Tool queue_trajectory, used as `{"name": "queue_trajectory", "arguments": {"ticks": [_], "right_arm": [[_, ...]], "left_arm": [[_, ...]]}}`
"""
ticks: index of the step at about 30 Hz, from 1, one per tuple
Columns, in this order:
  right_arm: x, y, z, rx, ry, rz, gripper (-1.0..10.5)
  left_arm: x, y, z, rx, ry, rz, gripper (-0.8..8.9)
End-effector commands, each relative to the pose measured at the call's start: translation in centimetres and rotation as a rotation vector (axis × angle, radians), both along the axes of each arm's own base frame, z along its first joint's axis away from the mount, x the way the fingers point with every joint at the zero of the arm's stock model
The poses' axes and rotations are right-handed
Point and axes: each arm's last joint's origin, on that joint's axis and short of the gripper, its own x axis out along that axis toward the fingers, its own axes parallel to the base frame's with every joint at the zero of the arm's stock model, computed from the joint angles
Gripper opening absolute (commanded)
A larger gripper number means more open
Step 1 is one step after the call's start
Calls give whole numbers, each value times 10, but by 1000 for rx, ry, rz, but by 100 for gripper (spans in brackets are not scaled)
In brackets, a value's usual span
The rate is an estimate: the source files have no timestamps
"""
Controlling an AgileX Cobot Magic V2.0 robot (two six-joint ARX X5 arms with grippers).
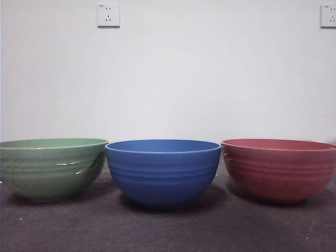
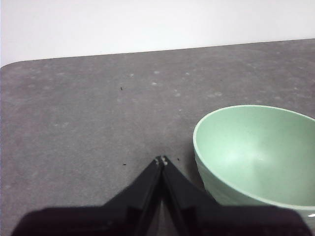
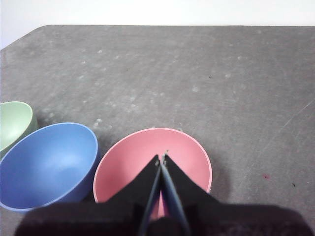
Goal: Pick up the green bowl on the top,put the green bowl on the left,pick up the red bowl in the middle,put the red bowl on the right
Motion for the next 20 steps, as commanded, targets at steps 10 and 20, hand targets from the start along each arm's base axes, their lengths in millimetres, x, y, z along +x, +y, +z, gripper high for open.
{"name": "queue_trajectory", "arguments": {"ticks": [10, 20], "right_arm": [[0, 0, -1, 7, 2, -4, 2], [-2, 0, 0, -27, -20, 11, 2]], "left_arm": [[1, 0, -5, 8, 11, 5, -4], [1, 0, -5, 9, 10, 5, -4]]}}
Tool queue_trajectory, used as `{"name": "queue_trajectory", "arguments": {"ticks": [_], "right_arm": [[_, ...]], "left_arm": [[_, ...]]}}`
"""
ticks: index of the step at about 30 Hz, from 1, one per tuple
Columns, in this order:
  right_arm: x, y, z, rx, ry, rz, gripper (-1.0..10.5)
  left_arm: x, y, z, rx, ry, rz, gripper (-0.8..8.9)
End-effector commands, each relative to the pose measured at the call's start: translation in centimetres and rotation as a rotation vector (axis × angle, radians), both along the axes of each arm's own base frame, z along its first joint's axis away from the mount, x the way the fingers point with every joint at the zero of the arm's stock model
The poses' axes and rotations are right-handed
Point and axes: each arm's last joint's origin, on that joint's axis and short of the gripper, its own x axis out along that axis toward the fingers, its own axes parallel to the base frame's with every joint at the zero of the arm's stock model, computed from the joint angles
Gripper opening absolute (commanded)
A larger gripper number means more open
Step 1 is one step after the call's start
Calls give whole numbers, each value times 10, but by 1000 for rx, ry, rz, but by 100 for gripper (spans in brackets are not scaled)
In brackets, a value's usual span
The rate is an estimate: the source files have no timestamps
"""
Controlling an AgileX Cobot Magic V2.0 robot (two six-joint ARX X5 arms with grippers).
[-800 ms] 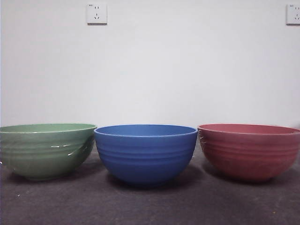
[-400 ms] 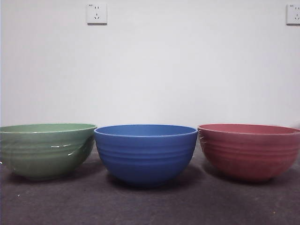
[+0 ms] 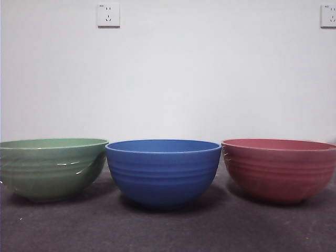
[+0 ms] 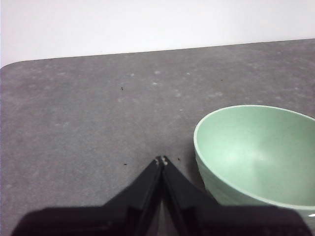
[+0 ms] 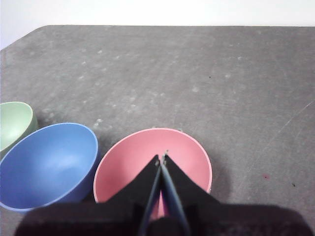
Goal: Pick up the green bowl on the top,put the green bowl on the left,pick up the red bowl in the middle,put the red bowl on the right
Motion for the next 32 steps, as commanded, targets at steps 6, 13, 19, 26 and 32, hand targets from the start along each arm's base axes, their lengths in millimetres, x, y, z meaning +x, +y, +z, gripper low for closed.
{"name": "queue_trajectory", "arguments": {"ticks": [6, 13, 19, 26, 32], "right_arm": [[-22, -9, -15, -89, -190, 33, 2], [-17, -17, -67, -1, -279, -43, 2], [-7, -18, -99, 23, -243, -59, 2], [-5, -18, -113, 46, -182, -74, 2], [-4, -18, -113, 45, -181, -74, 2]], "left_arm": [[1, 0, -5, 9, 10, 4, -4], [1, 0, -5, 9, 10, 4, -4], [1, 0, -5, 9, 10, 5, -4], [1, 0, -5, 9, 10, 4, -4], [1, 0, -5, 9, 10, 4, -4]]}}
